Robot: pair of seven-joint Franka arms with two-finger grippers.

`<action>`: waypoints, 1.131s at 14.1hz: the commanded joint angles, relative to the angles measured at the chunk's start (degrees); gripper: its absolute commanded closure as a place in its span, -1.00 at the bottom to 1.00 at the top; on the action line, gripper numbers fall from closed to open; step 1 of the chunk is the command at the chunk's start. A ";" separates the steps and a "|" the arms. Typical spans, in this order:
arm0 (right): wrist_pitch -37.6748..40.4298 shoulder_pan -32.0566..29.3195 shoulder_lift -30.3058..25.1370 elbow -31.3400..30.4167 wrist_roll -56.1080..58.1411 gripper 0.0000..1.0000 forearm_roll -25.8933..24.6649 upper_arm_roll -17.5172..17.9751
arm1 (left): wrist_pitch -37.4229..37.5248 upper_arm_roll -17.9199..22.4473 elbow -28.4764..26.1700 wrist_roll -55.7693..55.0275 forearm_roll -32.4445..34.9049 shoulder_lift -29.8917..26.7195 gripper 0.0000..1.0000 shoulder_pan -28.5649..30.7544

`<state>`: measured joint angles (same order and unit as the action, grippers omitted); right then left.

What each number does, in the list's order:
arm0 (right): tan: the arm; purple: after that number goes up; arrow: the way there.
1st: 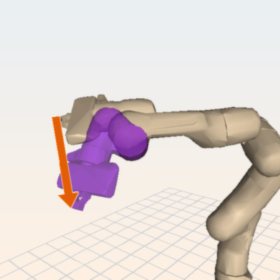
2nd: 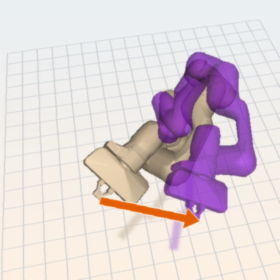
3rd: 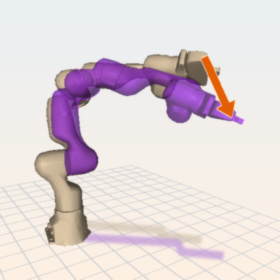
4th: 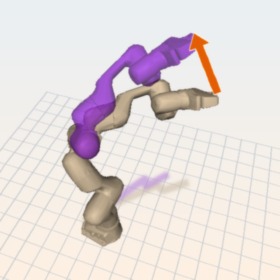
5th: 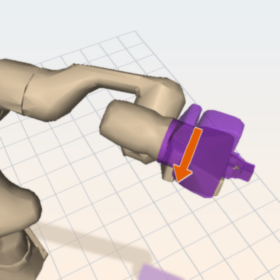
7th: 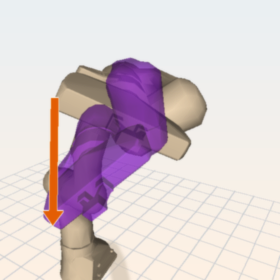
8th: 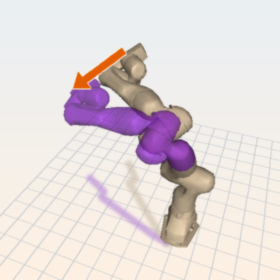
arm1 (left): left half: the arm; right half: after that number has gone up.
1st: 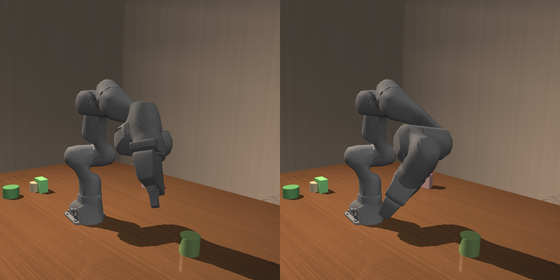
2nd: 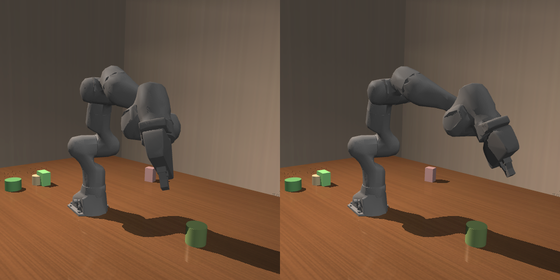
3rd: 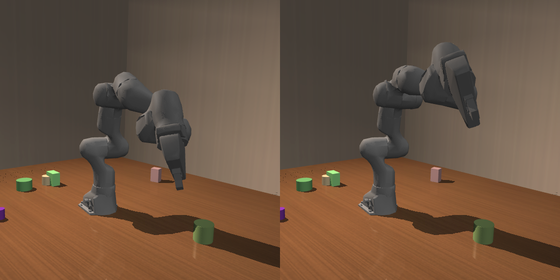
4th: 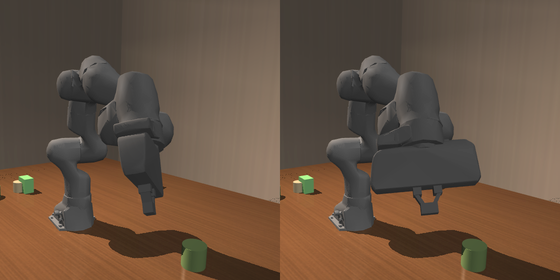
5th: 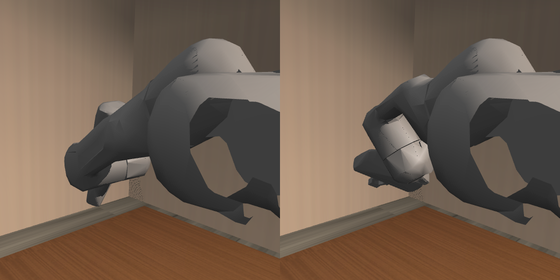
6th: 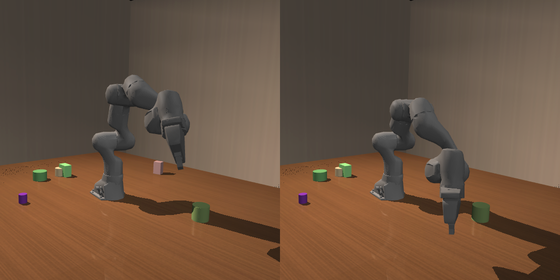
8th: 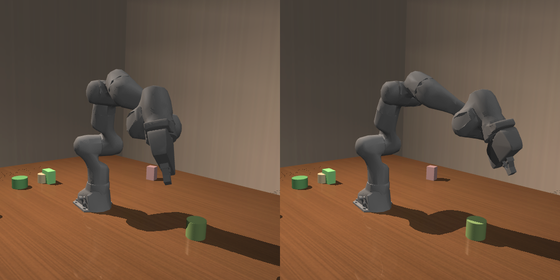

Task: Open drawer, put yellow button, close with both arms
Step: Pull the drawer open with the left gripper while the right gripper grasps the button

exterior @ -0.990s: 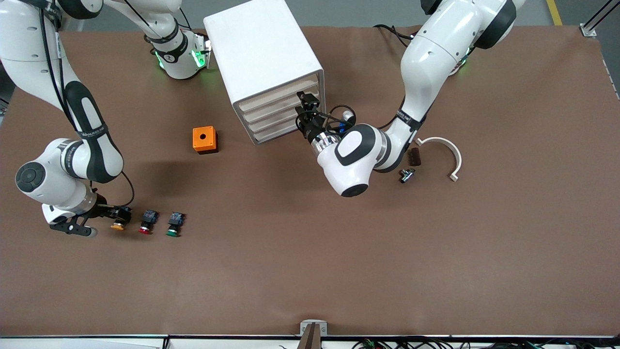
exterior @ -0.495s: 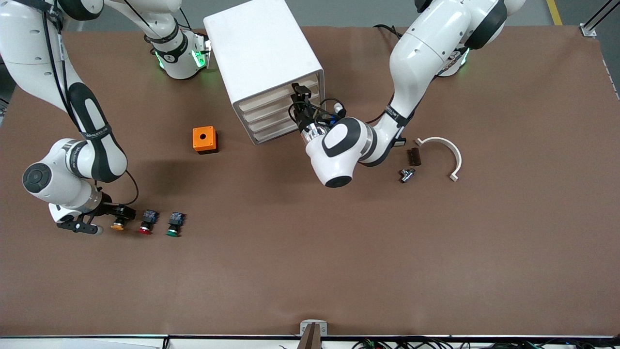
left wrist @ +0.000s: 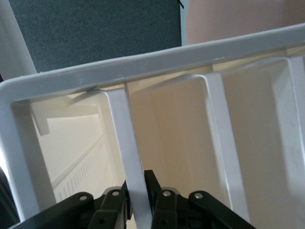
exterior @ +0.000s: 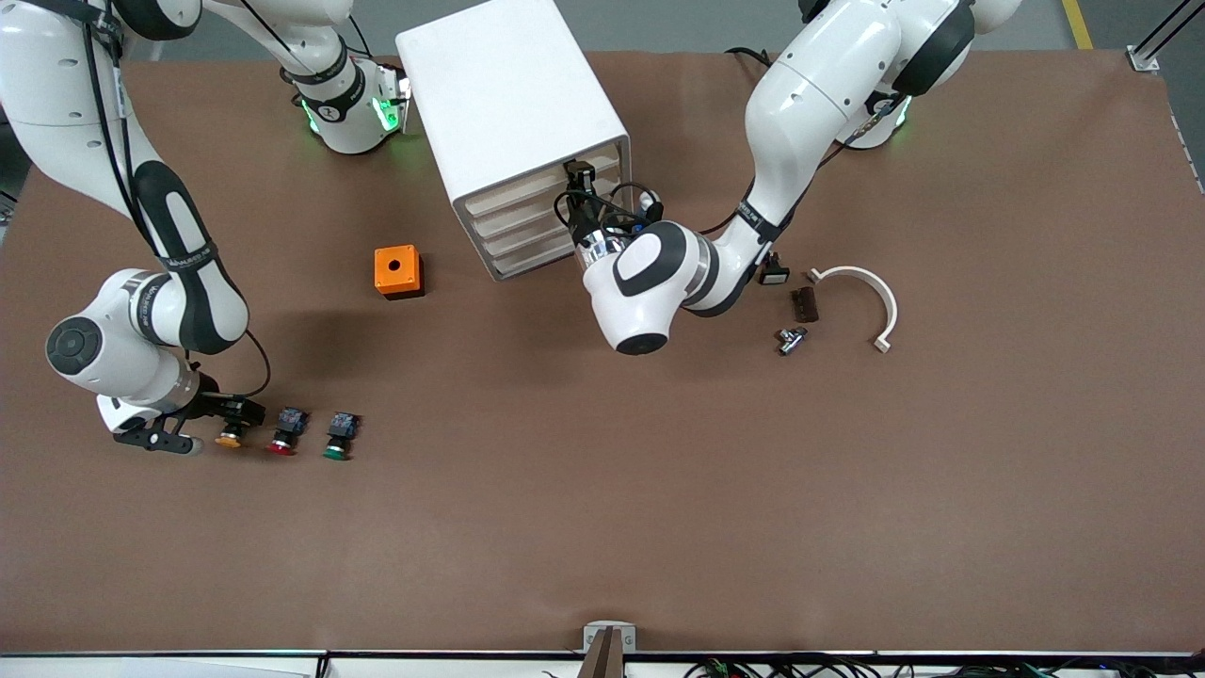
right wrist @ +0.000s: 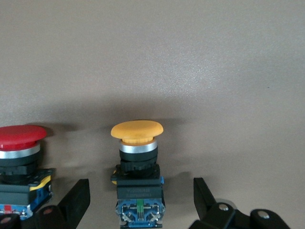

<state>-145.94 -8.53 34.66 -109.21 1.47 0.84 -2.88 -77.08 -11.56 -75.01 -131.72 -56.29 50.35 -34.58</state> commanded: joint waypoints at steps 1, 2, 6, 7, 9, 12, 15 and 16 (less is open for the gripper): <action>-0.14 -0.44 -0.47 -0.47 0.02 -0.48 -0.05 0.34 | 0.97 0.49 0.91 -0.38 -1.01 0.54 0.76 2.49; -0.14 -0.44 -0.47 -0.47 0.02 -0.31 0.04 0.34 | 0.97 0.49 1.00 -0.38 -1.27 0.54 0.75 3.28; 0.48 -0.18 -0.65 -0.39 -0.50 0.55 0.13 0.34 | 0.79 0.58 0.91 -0.38 -3.38 0.63 0.72 8.28; 0.57 0.00 -0.82 -0.30 -1.38 0.80 0.13 0.42 | 0.44 0.57 0.91 -0.38 -4.08 0.63 0.70 9.69; 3.27 1.23 -2.13 0.31 -4.80 0.99 0.13 0.42 | -0.17 0.57 1.00 -0.20 -5.40 0.80 0.65 11.36; 16.24 5.26 -8.79 2.42 -14.79 1.00 0.13 0.51 | -0.61 0.57 1.09 -0.29 -5.41 1.07 0.58 12.25; 26.64 11.93 -15.74 3.22 -28.85 1.00 0.47 0.60 | -1.14 0.66 1.26 0.41 -5.67 1.07 -0.62 12.43; 28.76 13.87 -17.77 3.04 -32.90 0.99 0.65 0.69 | -1.66 0.75 1.61 0.50 -6.10 1.07 -1.00 12.60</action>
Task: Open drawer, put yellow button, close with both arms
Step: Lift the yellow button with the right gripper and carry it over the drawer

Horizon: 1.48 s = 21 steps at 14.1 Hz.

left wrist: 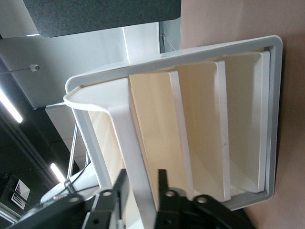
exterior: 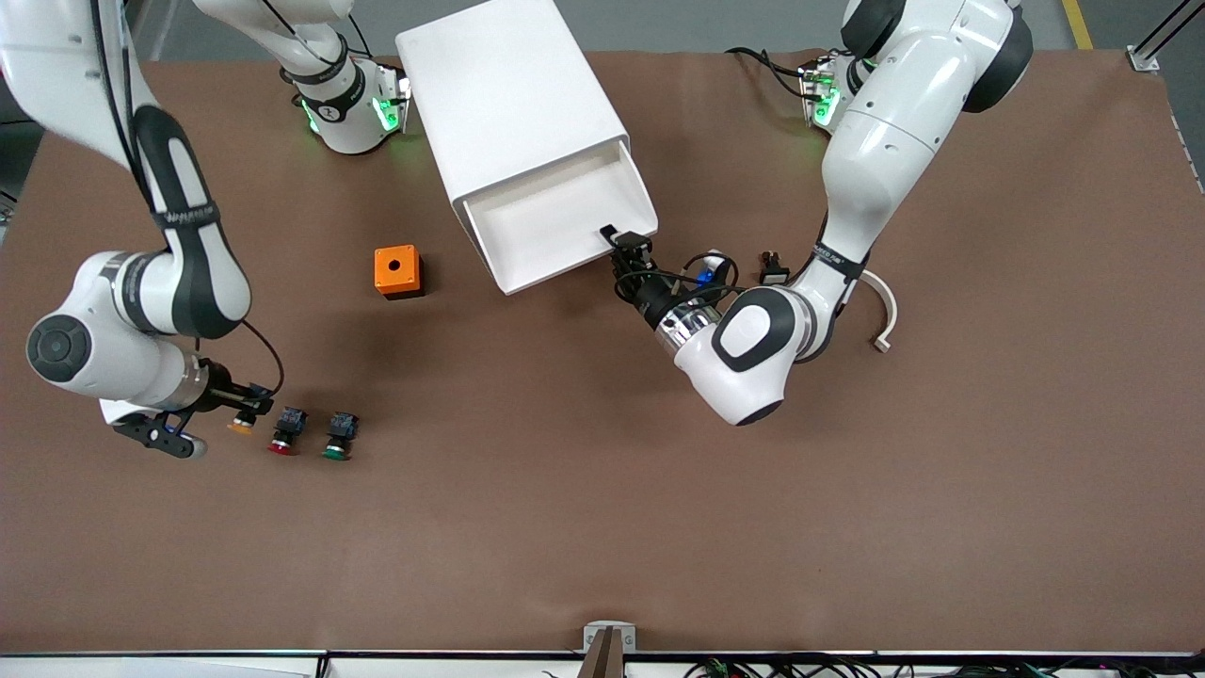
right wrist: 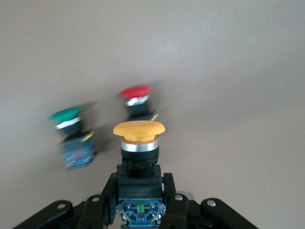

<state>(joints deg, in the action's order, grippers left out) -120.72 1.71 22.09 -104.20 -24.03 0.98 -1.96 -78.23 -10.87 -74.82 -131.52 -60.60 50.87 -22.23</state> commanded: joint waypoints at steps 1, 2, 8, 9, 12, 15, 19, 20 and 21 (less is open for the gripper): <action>6.09 5.39 -7.39 -1.97 -11.09 1.00 1.47 -0.06 | -0.95 0.06 1.61 0.91 -2.24 0.55 -1.00 0.95; 8.38 7.41 -9.76 -2.15 -13.65 1.00 4.96 -0.15 | -1.22 -0.03 1.87 4.14 -2.77 0.55 -1.00 1.22; 14.64 19.36 -18.03 -2.06 -33.07 1.00 8.25 -0.15 | -2.54 3.39 7.58 38.40 -2.08 -1.03 -1.00 -0.26; 14.81 21.91 -18.74 -1.89 -37.02 1.00 8.34 -0.15 | -4.10 5.31 7.94 43.93 -0.68 -2.95 -1.00 -1.66; 14.21 28.77 -19.10 -1.62 -47.40 1.00 8.34 -0.15 | -9.81 6.83 8.03 56.78 4.68 -7.08 -1.00 -3.70; 13.06 34.75 -19.01 -1.80 -56.28 1.00 8.34 -0.15 | -14.39 6.91 7.94 70.05 13.63 -11.65 -1.00 -5.18; 9.73 40.90 -18.57 -2.24 -65.86 1.00 8.25 -0.23 | -20.45 6.74 7.85 73.25 25.06 -13.51 -1.00 -6.77; 7.98 42.40 -18.05 -2.58 -68.32 1.00 8.16 -0.23 | -21.69 6.48 7.68 73.43 28.31 -14.30 -1.00 -7.21; 6.13 43.63 -17.52 -3.20 -70.26 1.00 8.07 -0.23 | -22.39 6.39 7.59 73.43 32.00 -14.48 -1.00 -7.74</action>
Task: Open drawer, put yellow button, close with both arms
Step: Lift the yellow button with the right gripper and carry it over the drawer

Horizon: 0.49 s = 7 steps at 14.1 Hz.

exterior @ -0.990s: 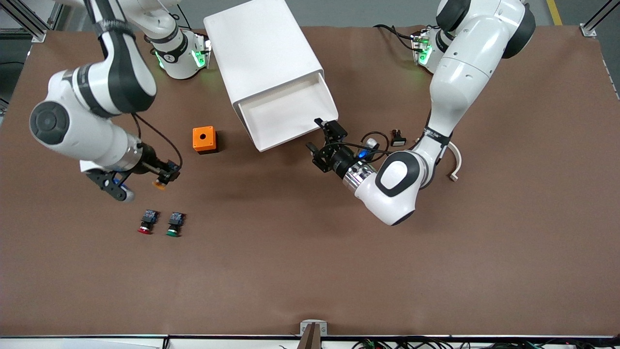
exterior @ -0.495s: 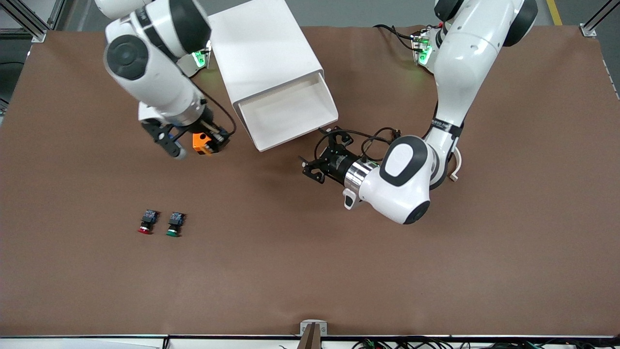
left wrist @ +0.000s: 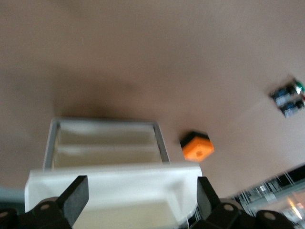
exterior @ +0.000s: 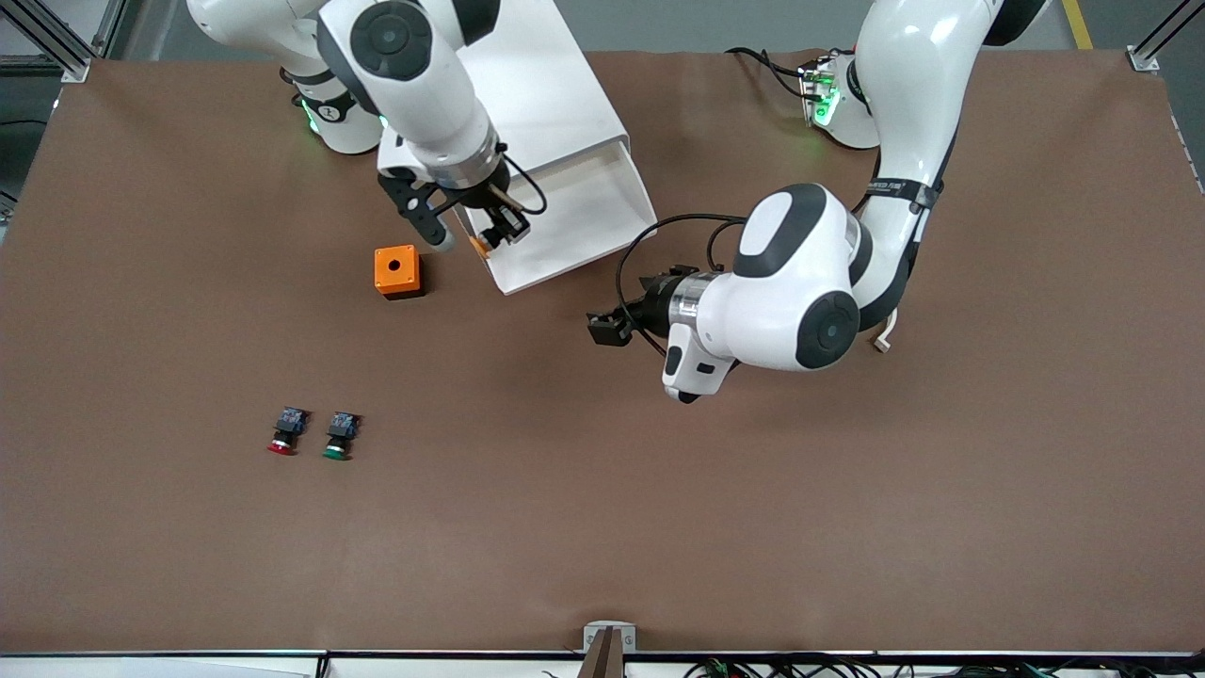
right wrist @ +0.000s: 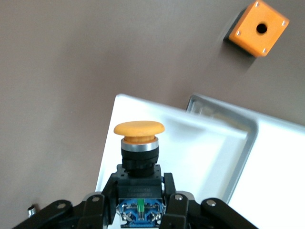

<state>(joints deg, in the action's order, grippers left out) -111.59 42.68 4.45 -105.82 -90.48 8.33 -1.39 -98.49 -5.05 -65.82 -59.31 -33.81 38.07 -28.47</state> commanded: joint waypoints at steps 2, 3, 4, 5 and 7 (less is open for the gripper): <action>-4.95 5.38 0.82 -2.20 -7.24 1.00 0.55 -0.80 | -2.93 0.57 -1.77 0.43 12.85 -1.68 -1.00 -4.04; -5.22 6.70 1.18 -2.20 -9.00 1.00 0.20 -0.89 | -4.24 0.48 -2.29 0.25 16.63 -1.60 -1.00 -5.62; -5.65 8.01 1.79 -2.20 -10.49 1.00 0.02 -0.89 | -5.73 0.48 -2.47 0.08 19.54 -1.51 -1.00 -7.37; -5.92 8.64 2.06 -2.20 -11.64 1.00 -0.67 -0.89 | -5.92 0.57 -2.91 -1.14 21.40 -1.25 -1.00 -8.35; -5.83 9.78 3.11 -2.29 -14.01 1.00 -2.08 -0.89 | -6.10 0.39 -3.44 -4.83 25.01 -1.07 -1.00 -10.10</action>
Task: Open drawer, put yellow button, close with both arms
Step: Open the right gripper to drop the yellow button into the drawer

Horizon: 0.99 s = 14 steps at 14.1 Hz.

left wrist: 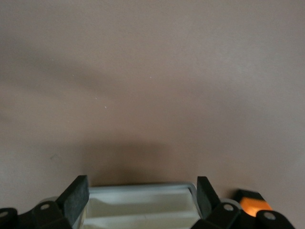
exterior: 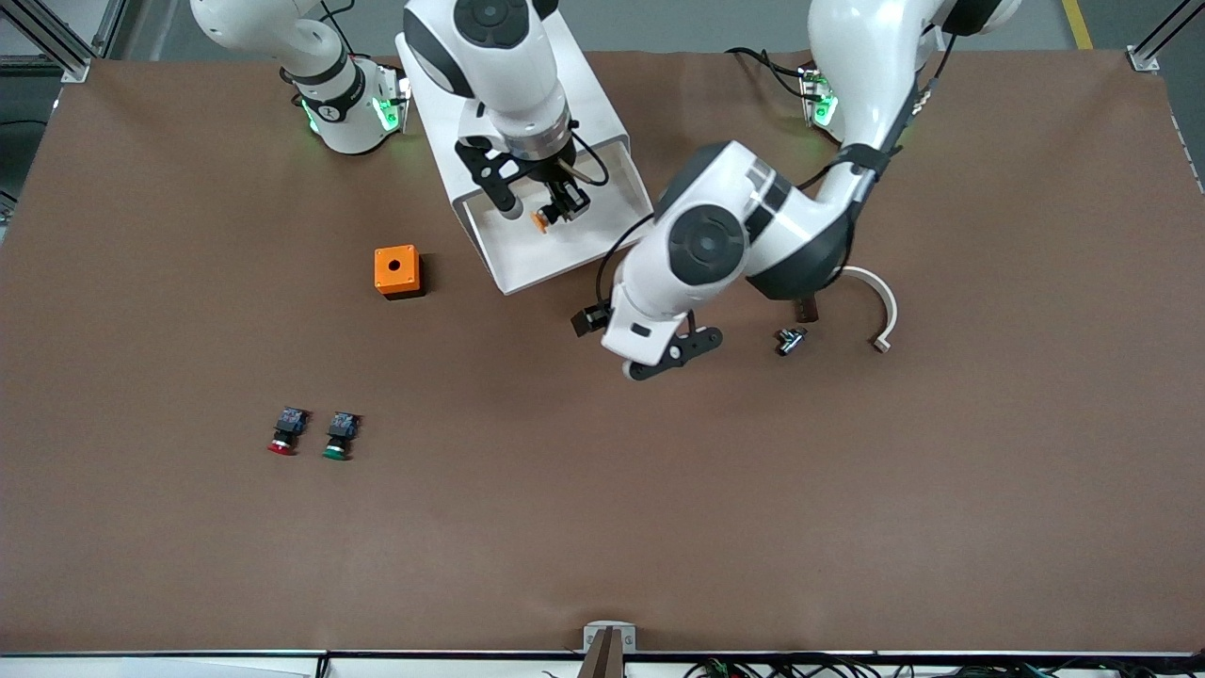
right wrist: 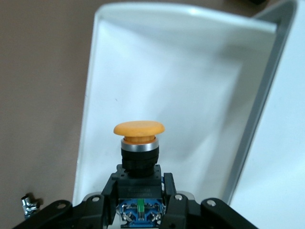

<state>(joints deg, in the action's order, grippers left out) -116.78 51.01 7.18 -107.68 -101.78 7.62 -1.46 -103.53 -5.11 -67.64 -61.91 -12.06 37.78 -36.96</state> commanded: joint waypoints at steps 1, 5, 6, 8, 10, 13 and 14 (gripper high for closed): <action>-0.64 1.99 0.64 -0.86 -3.68 1.00 -1.55 -0.83 | -1.05 0.54 -2.06 -2.95 3.45 -0.96 -1.00 -2.06; 0.15 2.61 0.82 -0.78 -5.18 -0.97 -1.99 -0.83 | -1.05 0.46 -2.24 -2.95 3.45 -0.78 -1.00 -2.59; 0.15 2.61 0.73 -0.60 -5.19 -1.00 -1.99 -0.83 | -1.05 0.46 -2.24 -3.04 3.45 -0.70 -1.00 -2.59; 0.24 2.08 0.64 0.45 -4.14 -1.00 -1.99 -1.00 | -1.05 0.37 -2.24 -3.04 3.45 -0.69 -1.00 -2.68; 2.50 0.86 0.56 2.47 -0.99 -1.00 -1.90 -1.26 | -1.05 0.28 -2.24 -3.04 3.45 -0.69 -1.00 -2.68; 12.60 -5.10 0.29 7.91 10.50 -1.00 -1.73 -1.26 | -1.05 0.28 -2.33 -3.13 3.45 -0.69 -1.00 -2.76; 16.90 -8.08 0.03 10.10 16.38 -1.00 -1.55 -1.26 | -1.05 0.28 -2.41 -3.13 3.45 -0.61 -1.00 -2.76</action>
<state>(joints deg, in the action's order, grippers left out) -106.61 48.09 7.96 -101.58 -94.11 6.19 -3.17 -103.90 -4.98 -69.16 -64.36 -9.74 37.79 -39.31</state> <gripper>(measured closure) 0.000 0.000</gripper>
